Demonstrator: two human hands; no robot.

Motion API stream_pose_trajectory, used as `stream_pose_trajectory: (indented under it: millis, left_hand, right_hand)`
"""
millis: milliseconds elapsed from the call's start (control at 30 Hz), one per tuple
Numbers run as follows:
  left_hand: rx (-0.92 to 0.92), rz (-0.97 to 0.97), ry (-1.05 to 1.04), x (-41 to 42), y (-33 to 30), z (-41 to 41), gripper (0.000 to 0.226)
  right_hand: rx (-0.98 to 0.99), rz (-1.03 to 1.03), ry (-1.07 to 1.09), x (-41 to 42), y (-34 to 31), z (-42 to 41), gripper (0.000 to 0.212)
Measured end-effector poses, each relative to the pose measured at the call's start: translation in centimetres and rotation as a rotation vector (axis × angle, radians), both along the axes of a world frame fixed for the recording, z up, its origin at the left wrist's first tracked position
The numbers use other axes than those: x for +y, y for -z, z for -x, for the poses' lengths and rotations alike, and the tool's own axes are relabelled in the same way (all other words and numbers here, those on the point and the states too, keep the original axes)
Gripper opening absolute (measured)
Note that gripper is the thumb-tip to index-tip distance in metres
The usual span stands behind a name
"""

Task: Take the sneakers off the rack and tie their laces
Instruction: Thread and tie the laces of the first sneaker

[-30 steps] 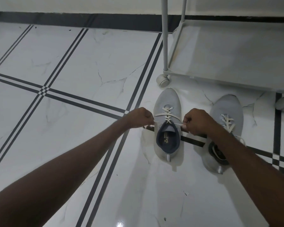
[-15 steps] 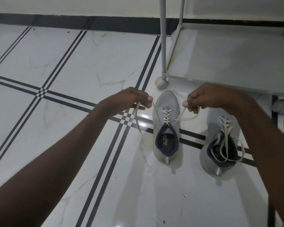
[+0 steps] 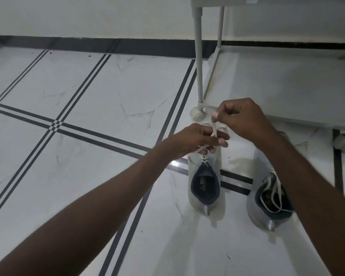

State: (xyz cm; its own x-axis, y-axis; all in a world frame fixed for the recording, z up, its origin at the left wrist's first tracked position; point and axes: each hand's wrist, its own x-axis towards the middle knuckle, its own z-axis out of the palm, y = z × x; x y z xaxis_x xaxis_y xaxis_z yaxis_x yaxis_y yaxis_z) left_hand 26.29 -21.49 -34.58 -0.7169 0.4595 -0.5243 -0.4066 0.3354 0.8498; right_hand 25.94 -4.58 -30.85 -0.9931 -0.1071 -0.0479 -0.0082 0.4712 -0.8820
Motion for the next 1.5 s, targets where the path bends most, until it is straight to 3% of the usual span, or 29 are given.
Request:
stream_pose_trajectory:
  millis: [167,333,400,467,600,667,733,833,933,1033,1100,1200,1300,1400,1500]
  left_hand:
    - [0.046,0.072,-0.077,0.0,-0.1,0.0,0.026]
    - [0.029,0.037,-0.09,-1.2,-0.4,0.2,0.018]
    - [0.024,0.022,-0.095,-1.5,-0.3,0.3,0.02]
    - [0.03,0.024,-0.103,-1.6,0.0,0.2,0.017]
    - [0.017,0.042,-0.186,-1.9,0.5,0.2,0.012]
    - [-0.039,0.014,-0.226,-2.1,0.8,0.3,0.012]
    - [-0.071,-0.008,-0.259,-2.4,1.1,0.5,0.011]
    - [-0.082,-0.002,-0.258,-3.0,1.4,0.7,0.018]
    - [-0.03,0.044,-0.196,-3.0,1.3,0.8,0.025]
    - [0.016,0.089,-0.082,-2.7,0.7,0.9,0.03]
    - [0.138,0.215,0.054,-2.6,0.3,1.3,0.036]
    - [0.523,0.529,0.24,-2.4,0.4,1.4,0.043]
    - [0.892,0.614,0.287,-1.4,1.5,0.3,0.044]
    - [1.089,0.589,0.236,-0.9,2.9,-0.8,0.043]
    - [1.111,0.669,0.225,-1.1,3.7,-1.1,0.041]
  right_hand:
    - [-0.057,-0.037,0.114,-0.2,1.9,1.3,0.016]
    - [-0.096,-0.243,0.399,-0.2,4.3,0.3,0.027]
    - [-0.351,-0.009,0.374,-0.4,5.0,-0.6,0.039]
    - [-0.604,0.25,0.275,-0.8,5.3,-1.7,0.033]
    - [-0.655,0.585,0.238,-0.5,5.6,-2.3,0.02]
    - [-0.722,0.77,0.183,-0.1,5.3,-2.7,0.025]
    - [-0.755,0.831,0.112,0.4,5.3,-3.2,0.034]
    - [-0.806,0.662,-0.028,0.6,5.2,-4.1,0.035]
    - [-0.705,0.319,0.135,0.3,5.7,-4.2,0.028]
    - [-0.682,0.397,0.283,-0.4,6.1,-3.5,0.02]
    - [-0.704,0.389,0.189,-1.0,6.5,-3.3,0.024]
    - [-0.688,0.353,0.092,-1.7,6.7,-3.2,0.023]
    - [-0.645,0.336,0.106,-1.8,7.5,-2.6,0.014]
    - [-0.702,0.383,0.162,-1.7,8.4,-2.2,0.02]
    - [-0.766,0.403,0.127,-1.7,9.0,-2.0,0.021]
